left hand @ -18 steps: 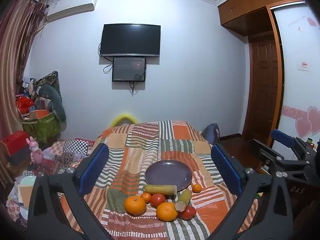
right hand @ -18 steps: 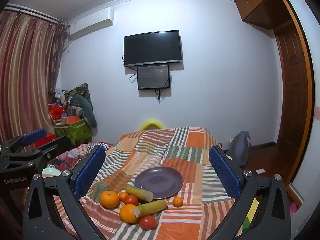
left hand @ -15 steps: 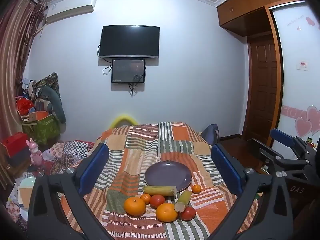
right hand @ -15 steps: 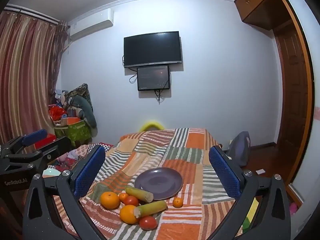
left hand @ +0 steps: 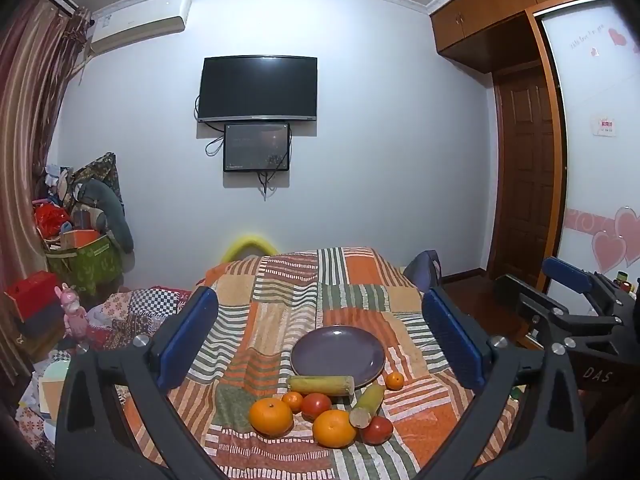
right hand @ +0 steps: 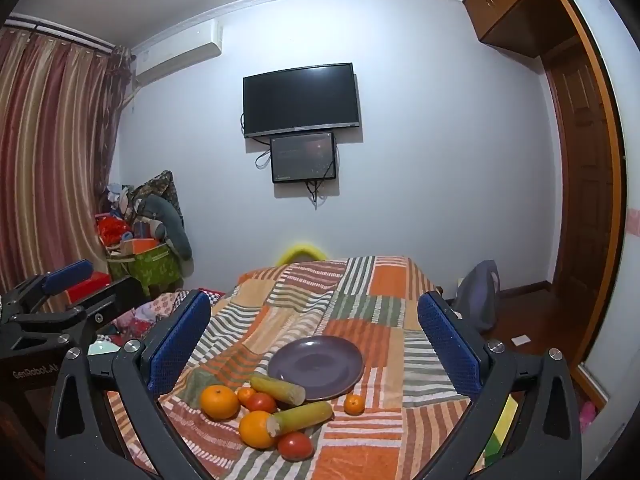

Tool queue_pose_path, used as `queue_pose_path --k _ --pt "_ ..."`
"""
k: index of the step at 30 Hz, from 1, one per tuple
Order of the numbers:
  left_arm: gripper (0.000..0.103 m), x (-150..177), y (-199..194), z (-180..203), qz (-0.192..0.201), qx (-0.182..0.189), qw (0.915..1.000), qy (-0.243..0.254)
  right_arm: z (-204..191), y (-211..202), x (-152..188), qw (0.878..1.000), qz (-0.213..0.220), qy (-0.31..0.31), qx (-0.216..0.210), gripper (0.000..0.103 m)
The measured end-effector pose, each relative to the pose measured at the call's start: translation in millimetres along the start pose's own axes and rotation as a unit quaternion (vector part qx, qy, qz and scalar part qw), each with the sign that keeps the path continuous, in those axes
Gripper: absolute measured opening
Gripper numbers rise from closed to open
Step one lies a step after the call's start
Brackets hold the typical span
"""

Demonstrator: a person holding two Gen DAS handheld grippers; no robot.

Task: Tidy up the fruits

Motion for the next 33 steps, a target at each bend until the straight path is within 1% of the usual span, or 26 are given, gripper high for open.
queue_pose_path --k 33 --pt "0.103 -1.1 2.6 -3.9 -0.001 -0.003 1.0 -0.007 -2.6 -1.1 -0.8 1.0 0.003 -0.006 -0.001 0.103"
Point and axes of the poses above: each gripper's, at about its wrist camera, not at the fingertips, and y roughly the way its jaws point, z to its right, x to its underside, the point moved 7 cm from there along y, roughly the way its jaws point, and after that the axes turned 15 degrees about -y, right-handed, at the moved point
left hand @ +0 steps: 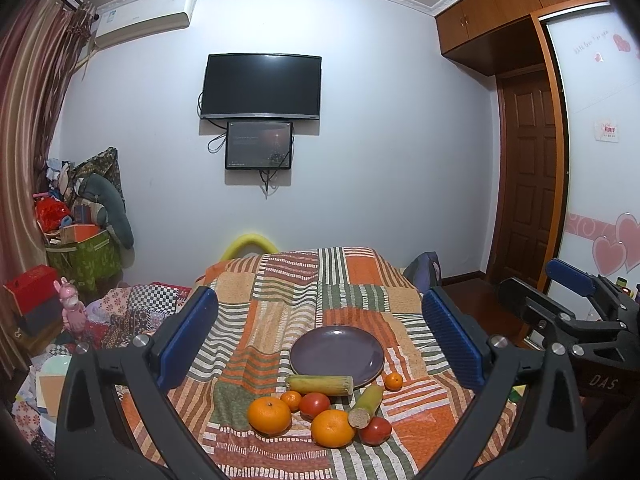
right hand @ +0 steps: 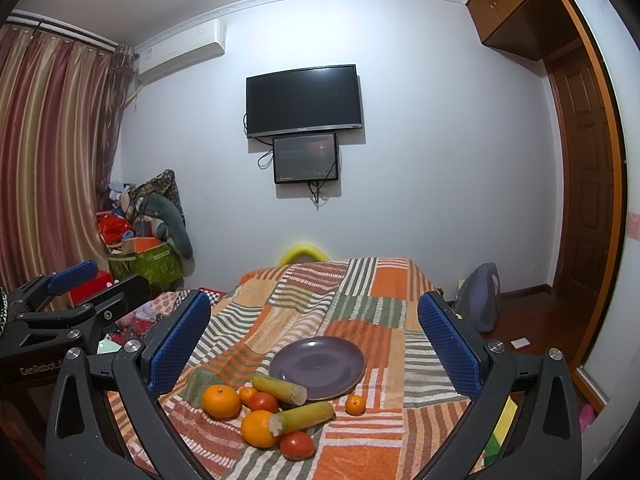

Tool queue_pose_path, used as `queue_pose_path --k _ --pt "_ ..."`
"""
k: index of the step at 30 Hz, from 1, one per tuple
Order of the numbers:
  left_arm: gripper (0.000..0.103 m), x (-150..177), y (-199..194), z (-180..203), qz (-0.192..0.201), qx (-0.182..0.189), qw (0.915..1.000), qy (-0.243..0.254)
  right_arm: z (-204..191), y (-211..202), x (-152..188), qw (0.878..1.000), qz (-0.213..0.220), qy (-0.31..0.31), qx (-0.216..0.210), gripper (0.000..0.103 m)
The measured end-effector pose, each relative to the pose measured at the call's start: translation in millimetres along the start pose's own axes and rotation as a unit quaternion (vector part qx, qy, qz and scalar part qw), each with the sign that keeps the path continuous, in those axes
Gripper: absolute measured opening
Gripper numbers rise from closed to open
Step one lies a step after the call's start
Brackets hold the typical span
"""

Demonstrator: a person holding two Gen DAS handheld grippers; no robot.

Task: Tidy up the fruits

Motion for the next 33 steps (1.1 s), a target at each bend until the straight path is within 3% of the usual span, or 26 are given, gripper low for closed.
queue_pose_path --k 33 --pt "0.103 7.1 9.1 -3.6 -0.019 -0.004 0.9998 -0.006 3.1 6.0 7.7 1.0 -0.012 0.0 0.004 0.103"
Point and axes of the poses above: each gripper's, at about its wrist camera, not at the fingertips, and y roughly the way its jaws point, z to its right, x to its underside, the point moved 7 cm from there along y, roughly the way its jaws point, and after that the axes turned 15 degrees about -y, right-handed, at the moved point
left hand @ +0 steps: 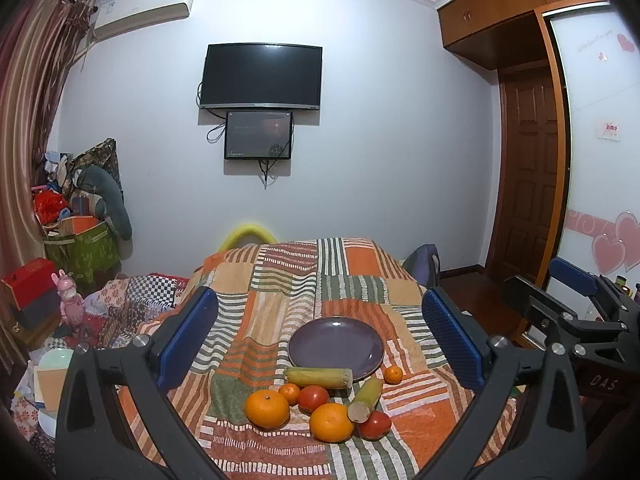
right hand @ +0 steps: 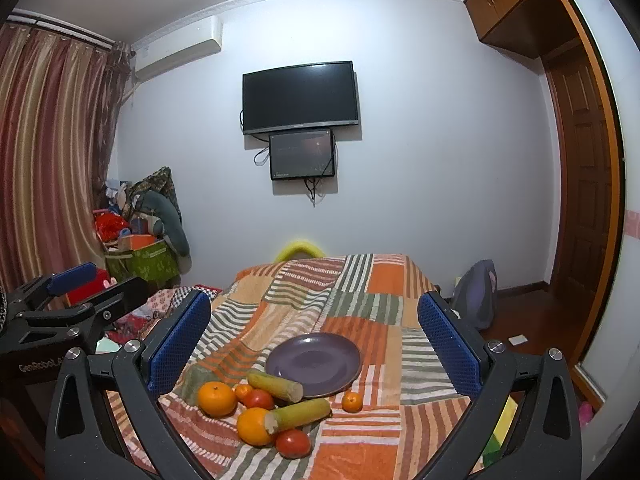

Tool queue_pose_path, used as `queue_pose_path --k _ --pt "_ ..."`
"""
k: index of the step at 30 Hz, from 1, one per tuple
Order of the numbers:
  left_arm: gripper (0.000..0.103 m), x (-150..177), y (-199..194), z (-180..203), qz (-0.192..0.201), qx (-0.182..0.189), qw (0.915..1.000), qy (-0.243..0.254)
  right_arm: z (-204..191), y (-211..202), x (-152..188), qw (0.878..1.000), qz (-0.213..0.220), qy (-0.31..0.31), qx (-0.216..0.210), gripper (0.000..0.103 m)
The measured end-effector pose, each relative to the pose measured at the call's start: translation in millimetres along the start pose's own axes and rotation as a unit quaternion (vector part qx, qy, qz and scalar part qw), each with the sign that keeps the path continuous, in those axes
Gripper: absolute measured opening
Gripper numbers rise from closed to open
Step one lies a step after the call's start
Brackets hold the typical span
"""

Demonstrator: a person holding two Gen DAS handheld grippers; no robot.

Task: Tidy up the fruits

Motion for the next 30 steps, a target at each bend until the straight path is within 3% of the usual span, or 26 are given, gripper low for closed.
queue_pose_path --k 9,15,23,30 --pt "0.101 12 19 -18 -0.022 -0.029 0.9993 0.001 -1 23 21 0.999 -0.046 0.012 -0.014 0.103" --pt "0.078 26 46 -41 -0.069 -0.048 0.9965 0.002 -2 43 46 0.995 -0.092 0.007 -0.025 0.103" --pt "0.063 54 85 -76 -0.14 -0.069 0.9878 -0.001 -13 73 80 0.986 -0.155 -0.005 -0.063 0.078" --pt "0.062 89 115 -105 -0.2 -0.079 0.9766 -0.011 -26 96 106 0.973 -0.206 0.008 -0.101 0.075"
Point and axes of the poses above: each gripper's, at about its wrist camera, not at the fingertips, and y roughly the way its jaws point, z to its right, x to its underside, the point moved 7 cm from there along y, roughly the way its jaws point, and after that the axes turned 15 degrees about -y, right-handed, at the moved point
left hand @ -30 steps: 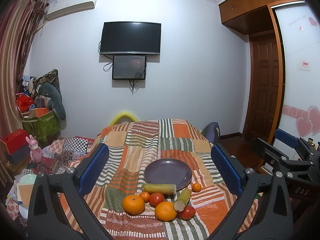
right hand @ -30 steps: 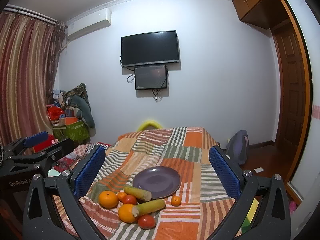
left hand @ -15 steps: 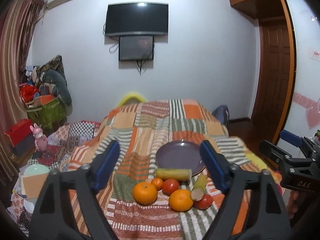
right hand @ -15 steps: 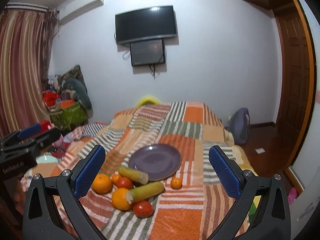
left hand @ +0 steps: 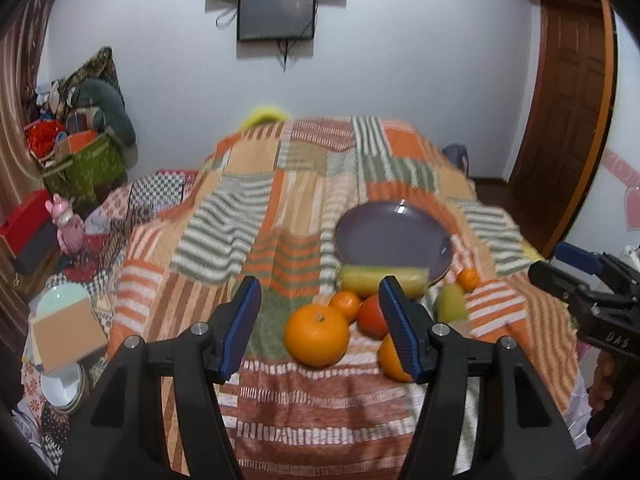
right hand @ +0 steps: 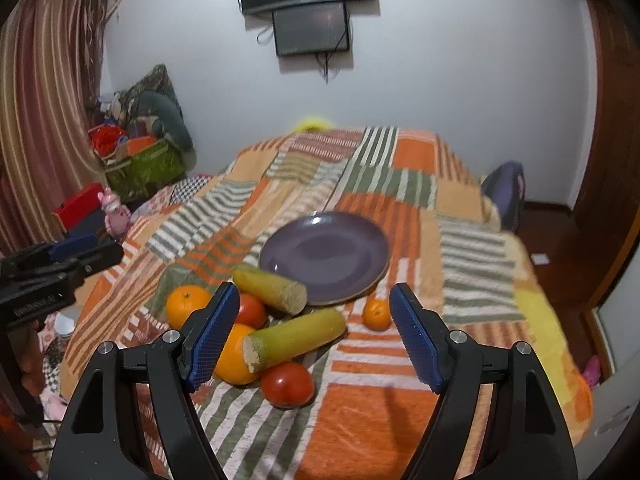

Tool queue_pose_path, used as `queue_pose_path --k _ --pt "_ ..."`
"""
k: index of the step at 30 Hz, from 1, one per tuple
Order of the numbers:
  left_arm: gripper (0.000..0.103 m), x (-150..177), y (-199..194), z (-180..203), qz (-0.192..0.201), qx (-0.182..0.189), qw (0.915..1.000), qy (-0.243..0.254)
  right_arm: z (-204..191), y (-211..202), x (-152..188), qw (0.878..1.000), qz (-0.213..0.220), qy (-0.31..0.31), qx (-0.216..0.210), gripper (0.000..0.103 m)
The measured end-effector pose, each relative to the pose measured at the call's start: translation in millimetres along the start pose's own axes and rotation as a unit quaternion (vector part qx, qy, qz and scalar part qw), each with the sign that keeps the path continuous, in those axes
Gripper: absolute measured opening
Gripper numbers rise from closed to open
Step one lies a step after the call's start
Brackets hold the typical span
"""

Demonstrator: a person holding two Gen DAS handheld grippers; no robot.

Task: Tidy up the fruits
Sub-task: 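Move the left tool toward a large orange while the right tool approaches a corn cob, then grasp the large orange with the left tool while the right tool grasps the corn cob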

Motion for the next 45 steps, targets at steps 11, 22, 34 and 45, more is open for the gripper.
queue_pose_path --k 11,22,34,45 --pt "0.062 41 68 -20 -0.099 -0.004 0.995 -0.013 -21 53 23 0.995 -0.082 -0.003 -0.054 0.076" --pt "0.065 57 109 -18 -0.146 0.0 0.9892 -0.014 -33 85 32 0.992 -0.107 -0.025 -0.067 0.077" --pt "0.07 56 134 -23 -0.151 -0.012 0.9881 -0.024 -22 77 37 0.991 -0.096 -0.007 -0.094 0.062" --pt "0.068 64 110 -17 -0.167 -0.002 0.9857 -0.023 14 59 43 0.992 -0.087 0.045 -0.083 0.043"
Point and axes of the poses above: each gripper's, at about its wrist camera, not at the fingertips, and y roughly the way its jaws point, z to its right, x to its underside, the point moved 7 cm from there along y, roughly the way its jaws point, and after that the axes turned 15 degrees about -y, right-handed, at the moved point
